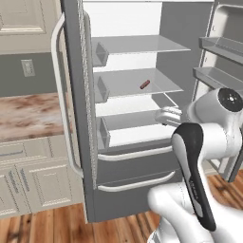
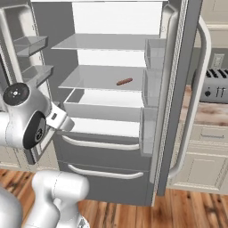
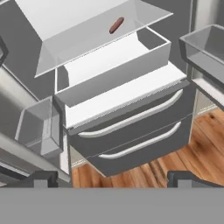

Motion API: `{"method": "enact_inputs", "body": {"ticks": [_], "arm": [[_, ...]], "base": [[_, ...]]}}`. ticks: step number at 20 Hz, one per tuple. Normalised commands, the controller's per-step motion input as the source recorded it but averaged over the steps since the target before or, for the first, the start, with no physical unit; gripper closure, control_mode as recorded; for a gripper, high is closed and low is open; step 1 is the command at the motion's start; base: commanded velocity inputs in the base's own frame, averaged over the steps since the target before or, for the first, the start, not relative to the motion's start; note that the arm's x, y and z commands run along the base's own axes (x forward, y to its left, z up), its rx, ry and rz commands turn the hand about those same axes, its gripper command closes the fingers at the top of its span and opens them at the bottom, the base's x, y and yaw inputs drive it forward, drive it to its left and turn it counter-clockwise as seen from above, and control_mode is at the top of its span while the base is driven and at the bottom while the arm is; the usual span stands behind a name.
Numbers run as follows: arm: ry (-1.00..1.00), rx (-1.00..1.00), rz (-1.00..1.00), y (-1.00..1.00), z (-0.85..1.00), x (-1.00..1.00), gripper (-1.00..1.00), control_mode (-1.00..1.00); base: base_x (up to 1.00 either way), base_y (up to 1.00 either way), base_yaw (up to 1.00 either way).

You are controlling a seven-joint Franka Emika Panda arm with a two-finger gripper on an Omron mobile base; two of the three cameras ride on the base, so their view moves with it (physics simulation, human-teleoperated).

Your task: Move the hot dog bun to the plate on the dining table and place the condiment next to that plate. Then navigate to the fridge and take the sausage and place it on the plate as well.

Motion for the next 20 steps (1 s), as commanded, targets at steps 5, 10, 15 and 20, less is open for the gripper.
{"method": "enact_inputs", "body": {"ticks": [5, 10, 15, 20], "arm": [[0.00, 0.00, 0.00, 0.00, 0.00, 0.00, -1.00, 1.00], [0.00, 0.00, 0.00, 0.00, 0.00, 0.00, -1.00, 1.00], [0.00, 0.00, 0.00, 0.00, 0.00, 0.00, -1.00, 1.00], [0.00, 0.00, 0.00, 0.00, 0.00, 0.00, -1.00, 1.00]], "base": [[0.29, 0.00, 0.00], [0.79, -0.05, -0.04], [0.71, -0.26, 0.00], [0.60, -0.36, -0.06]]}}
